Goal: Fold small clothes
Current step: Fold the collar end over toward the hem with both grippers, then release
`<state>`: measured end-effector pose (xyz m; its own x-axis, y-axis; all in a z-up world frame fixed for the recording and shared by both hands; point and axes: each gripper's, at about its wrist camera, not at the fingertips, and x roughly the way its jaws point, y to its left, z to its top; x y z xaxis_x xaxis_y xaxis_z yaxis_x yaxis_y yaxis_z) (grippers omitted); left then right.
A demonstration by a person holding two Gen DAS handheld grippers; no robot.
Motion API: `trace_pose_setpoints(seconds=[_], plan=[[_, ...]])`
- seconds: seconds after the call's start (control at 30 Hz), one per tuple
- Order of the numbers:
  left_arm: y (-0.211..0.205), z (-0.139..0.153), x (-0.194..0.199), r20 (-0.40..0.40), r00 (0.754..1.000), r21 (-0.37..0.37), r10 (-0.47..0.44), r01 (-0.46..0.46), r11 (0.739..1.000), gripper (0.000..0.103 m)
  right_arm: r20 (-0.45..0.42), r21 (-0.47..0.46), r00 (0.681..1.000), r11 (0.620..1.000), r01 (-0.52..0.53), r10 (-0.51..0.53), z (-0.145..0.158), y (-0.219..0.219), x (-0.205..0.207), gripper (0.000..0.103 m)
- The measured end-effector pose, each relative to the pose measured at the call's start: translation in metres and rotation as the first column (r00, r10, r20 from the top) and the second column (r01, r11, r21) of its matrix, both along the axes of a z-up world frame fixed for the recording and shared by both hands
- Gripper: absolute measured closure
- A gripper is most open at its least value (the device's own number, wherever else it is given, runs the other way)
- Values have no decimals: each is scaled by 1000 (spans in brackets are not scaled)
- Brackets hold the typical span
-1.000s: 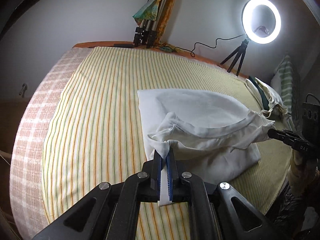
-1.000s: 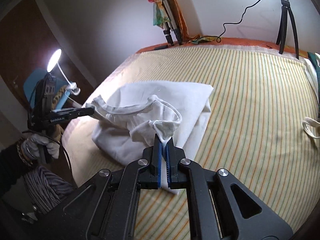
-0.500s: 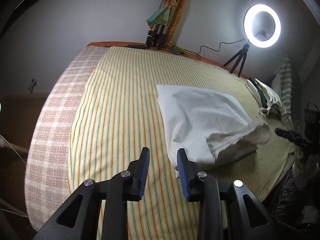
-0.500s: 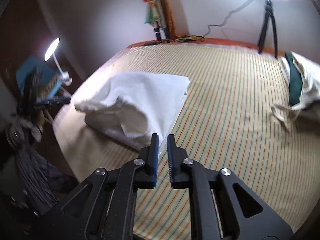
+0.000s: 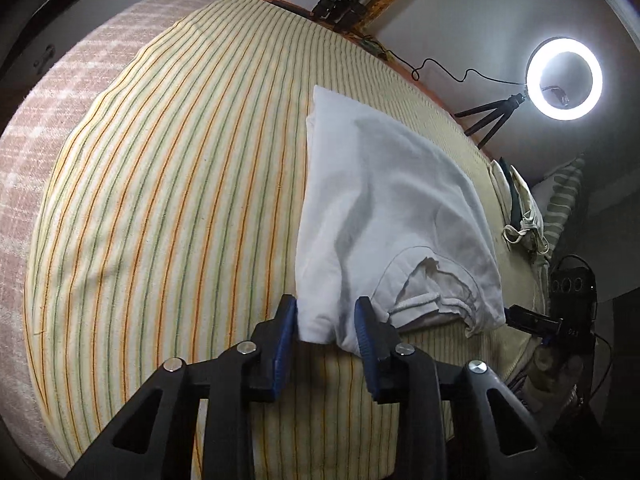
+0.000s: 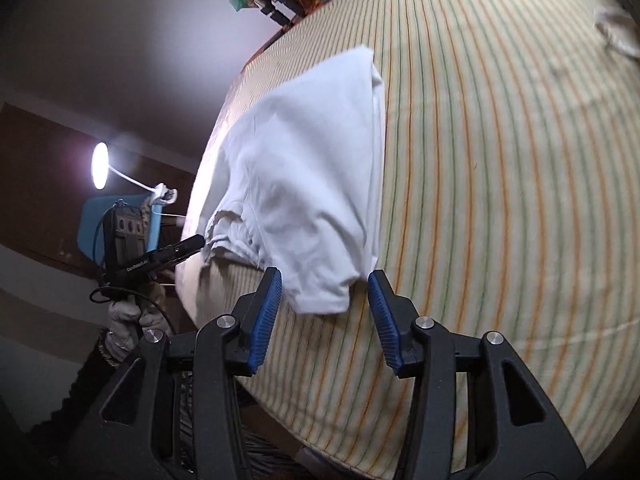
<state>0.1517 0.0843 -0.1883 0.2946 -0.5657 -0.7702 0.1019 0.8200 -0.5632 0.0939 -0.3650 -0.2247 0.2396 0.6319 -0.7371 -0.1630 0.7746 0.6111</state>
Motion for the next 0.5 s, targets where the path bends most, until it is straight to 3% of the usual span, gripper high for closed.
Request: trace_pose_setpoints(seconds=[0.1, 0.13, 0.17, 0.33, 0.43, 0.5], plan=[[-4, 5, -3, 16, 1000, 7, -23, 23, 1000, 93, -39, 61, 999, 998, -9, 11, -8, 1, 0, 56], [-5, 7, -4, 26, 999, 18, -27, 26, 1000, 95, -41, 77, 999, 997, -22, 25, -9, 3, 0, 71], [-4, 8, -4, 30, 999, 19, -27, 26, 999, 97, -43, 82, 998, 996, -36, 40, -10, 5, 0, 92], [2, 27, -7, 52, 999, -64, -4, 7, 998, 101, 25, 101, 997, 992, -69, 66, 17, 10, 0, 97], [-1, 26, -10, 63, 998, -2, -20, 20, 1000, 101, 48, 98, 996, 992, -81, 77, 24, 5, -3, 98], [-3, 11, -11, 27, 999, 46, -24, 23, 999, 101, 29, 16, 994, 995, -102, 101, 16, 9, -4, 98]])
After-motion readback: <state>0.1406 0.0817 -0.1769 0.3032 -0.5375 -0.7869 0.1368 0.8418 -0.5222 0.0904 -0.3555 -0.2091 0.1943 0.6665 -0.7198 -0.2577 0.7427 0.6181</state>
